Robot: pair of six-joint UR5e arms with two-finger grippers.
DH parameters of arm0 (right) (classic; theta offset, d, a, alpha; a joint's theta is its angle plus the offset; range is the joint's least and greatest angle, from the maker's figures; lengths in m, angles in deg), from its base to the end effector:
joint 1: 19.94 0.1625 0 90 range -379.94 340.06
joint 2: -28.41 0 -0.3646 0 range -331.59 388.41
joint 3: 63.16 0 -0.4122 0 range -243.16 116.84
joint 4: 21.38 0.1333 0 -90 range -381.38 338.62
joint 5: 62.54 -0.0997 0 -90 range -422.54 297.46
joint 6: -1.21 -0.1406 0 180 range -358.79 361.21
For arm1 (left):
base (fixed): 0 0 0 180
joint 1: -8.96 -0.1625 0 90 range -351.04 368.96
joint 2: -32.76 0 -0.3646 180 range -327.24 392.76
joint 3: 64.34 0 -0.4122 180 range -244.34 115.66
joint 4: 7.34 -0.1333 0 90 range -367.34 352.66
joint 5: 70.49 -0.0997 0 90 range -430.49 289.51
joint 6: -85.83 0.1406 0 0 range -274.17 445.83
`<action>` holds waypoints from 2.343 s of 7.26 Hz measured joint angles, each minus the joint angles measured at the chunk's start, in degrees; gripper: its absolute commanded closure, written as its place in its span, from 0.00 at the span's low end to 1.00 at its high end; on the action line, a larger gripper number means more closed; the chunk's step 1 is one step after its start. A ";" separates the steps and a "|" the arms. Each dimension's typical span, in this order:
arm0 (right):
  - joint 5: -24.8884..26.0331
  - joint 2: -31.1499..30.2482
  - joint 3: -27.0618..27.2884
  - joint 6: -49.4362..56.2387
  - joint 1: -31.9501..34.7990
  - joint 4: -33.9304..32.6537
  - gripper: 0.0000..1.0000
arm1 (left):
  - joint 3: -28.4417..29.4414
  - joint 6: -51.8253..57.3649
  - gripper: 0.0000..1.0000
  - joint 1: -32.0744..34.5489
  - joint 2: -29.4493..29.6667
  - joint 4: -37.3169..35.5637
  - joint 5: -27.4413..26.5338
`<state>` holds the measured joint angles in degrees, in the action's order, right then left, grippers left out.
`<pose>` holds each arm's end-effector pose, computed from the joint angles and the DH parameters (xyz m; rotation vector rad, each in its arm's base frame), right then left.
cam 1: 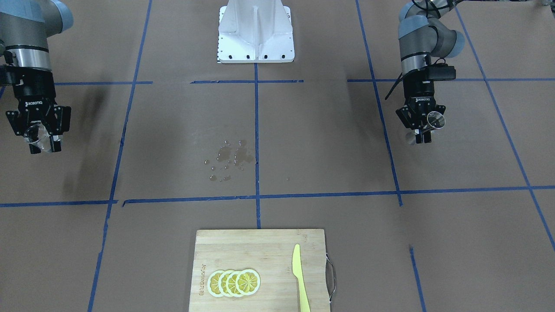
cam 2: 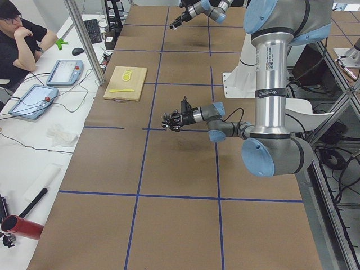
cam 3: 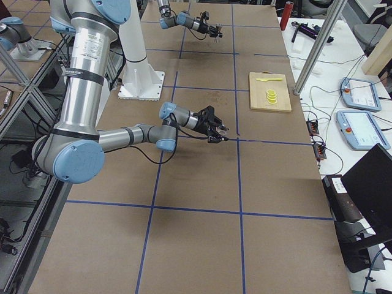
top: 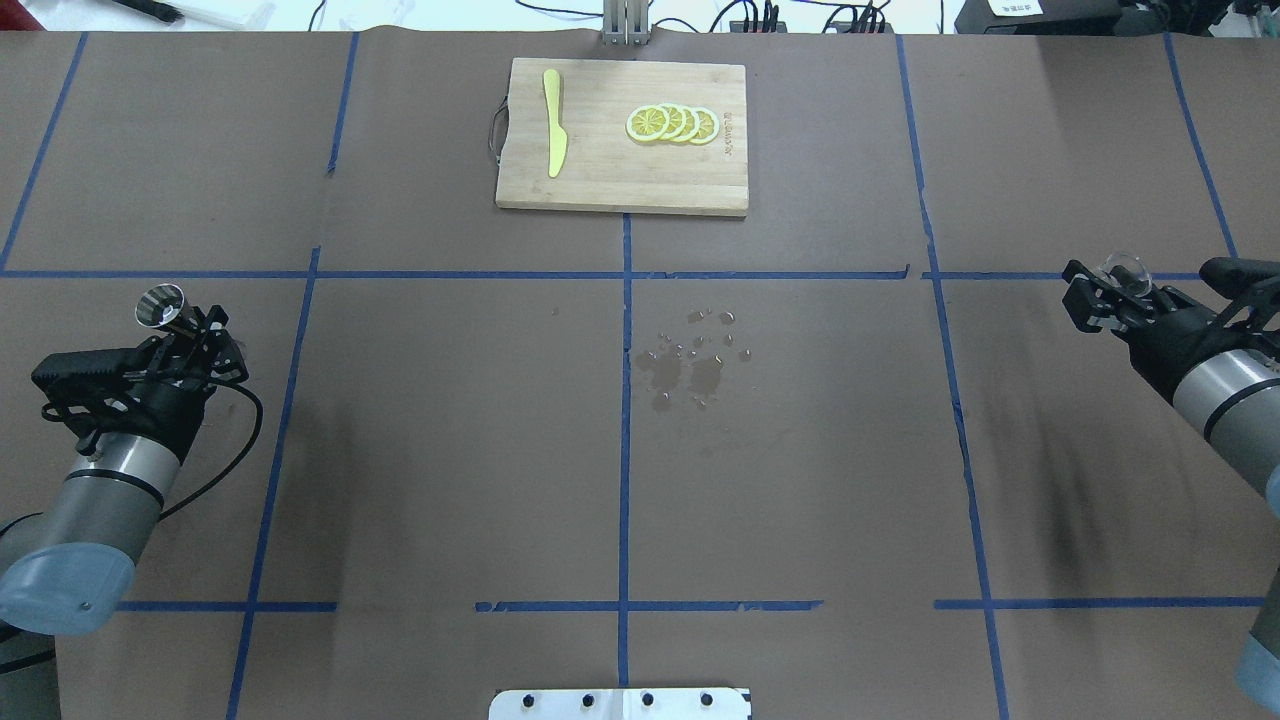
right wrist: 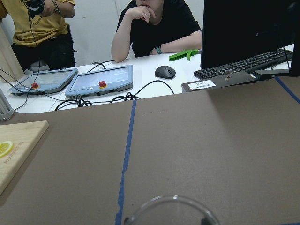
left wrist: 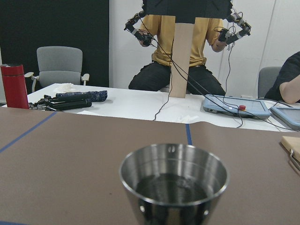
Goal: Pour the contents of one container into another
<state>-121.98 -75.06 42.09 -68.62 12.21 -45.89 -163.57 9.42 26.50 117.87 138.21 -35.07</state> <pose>-0.2951 -0.4274 0.4591 0.9334 -0.8262 0.4942 0.4025 -0.3872 0.4492 1.0917 0.6978 -0.5554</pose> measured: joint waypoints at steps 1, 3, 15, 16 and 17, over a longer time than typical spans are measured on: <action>-0.04 0.01 -0.26 -1.19 -0.59 0.90 1.00 | 0.48 0.06 1.00 -0.76 0.13 -0.02 0.05; 0.42 0.04 -0.90 -2.18 -2.00 2.43 1.00 | 1.44 0.18 0.92 -1.61 0.45 -0.04 0.55; 6.13 0.41 -3.55 -1.46 -7.35 2.71 1.00 | 4.22 2.70 0.00 -2.30 2.53 -0.12 2.98; 6.38 0.41 -3.64 -1.45 -7.55 2.71 1.00 | 4.09 2.82 0.00 -2.31 2.52 -0.10 3.07; 7.13 0.43 -3.82 -1.45 -8.06 2.71 1.00 | 3.31 4.33 0.00 -2.14 2.38 0.12 4.32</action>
<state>-114.85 -74.63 38.27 -70.07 4.16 -43.18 -160.26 13.75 24.36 120.25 138.32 -30.75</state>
